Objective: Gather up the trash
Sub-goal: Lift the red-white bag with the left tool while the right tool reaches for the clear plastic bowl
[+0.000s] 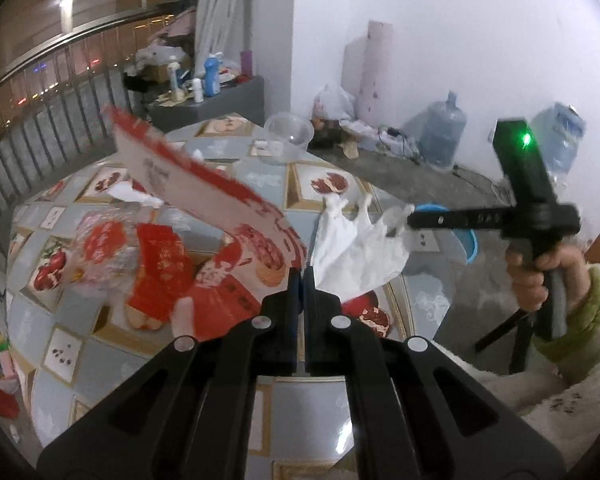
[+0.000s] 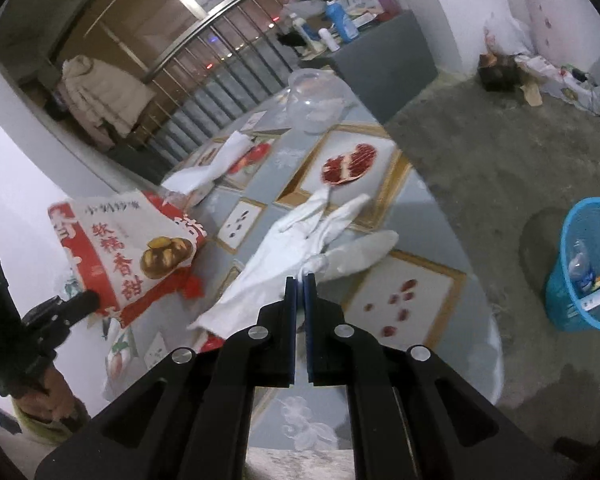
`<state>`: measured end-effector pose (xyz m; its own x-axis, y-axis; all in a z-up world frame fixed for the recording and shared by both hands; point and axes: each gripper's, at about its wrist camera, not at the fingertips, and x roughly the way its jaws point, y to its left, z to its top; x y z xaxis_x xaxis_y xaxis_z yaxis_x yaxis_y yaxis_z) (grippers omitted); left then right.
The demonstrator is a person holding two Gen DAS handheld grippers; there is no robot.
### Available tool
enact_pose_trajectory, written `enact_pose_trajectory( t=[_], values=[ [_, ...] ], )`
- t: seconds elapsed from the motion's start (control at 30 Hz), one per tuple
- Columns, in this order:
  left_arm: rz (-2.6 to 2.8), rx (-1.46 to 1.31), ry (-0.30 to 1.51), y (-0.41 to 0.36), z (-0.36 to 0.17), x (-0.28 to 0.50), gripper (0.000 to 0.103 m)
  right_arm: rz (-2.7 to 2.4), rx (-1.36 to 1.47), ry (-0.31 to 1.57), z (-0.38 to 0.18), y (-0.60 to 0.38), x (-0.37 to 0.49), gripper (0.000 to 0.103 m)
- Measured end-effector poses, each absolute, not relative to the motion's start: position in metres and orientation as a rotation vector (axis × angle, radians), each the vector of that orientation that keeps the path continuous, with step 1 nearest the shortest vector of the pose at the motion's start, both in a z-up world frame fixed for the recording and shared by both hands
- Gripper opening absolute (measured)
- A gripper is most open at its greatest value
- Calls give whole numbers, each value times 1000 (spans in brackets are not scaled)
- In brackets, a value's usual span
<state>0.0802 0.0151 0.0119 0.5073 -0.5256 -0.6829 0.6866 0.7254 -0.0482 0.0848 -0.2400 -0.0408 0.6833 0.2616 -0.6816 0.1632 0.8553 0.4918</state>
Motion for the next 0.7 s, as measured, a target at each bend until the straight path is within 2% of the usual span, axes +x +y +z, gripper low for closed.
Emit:
enact_pose_trajectory(
  t=[0.07,0.13,0.17,0.3,0.4,0.47,0.57,0.63,0.7],
  values=[
    [-754,234,749,12,9,82,1,24,526,781,-25,-259,97,16],
    [-769,223,752,14,8,85,1,-13,491,714,-10,-280,120,61],
    [-774,218,751,14,7,87,1,-13,477,685,-5,-293,141,65],
    [-787,163,772,18,5,98,2,21,514,690,-19,-332,226,65],
    [-778,136,784,20,5,102,2,92,580,775,-52,-347,281,64],
    [-771,132,784,18,6,101,2,151,663,845,-75,-344,292,49],
    [-765,126,780,19,9,101,2,239,718,806,-76,-329,279,38],
    [-769,112,787,19,9,102,2,257,716,810,-70,-316,267,15],
    [-777,110,795,16,9,104,2,241,687,815,-65,-308,259,14]
  ],
)
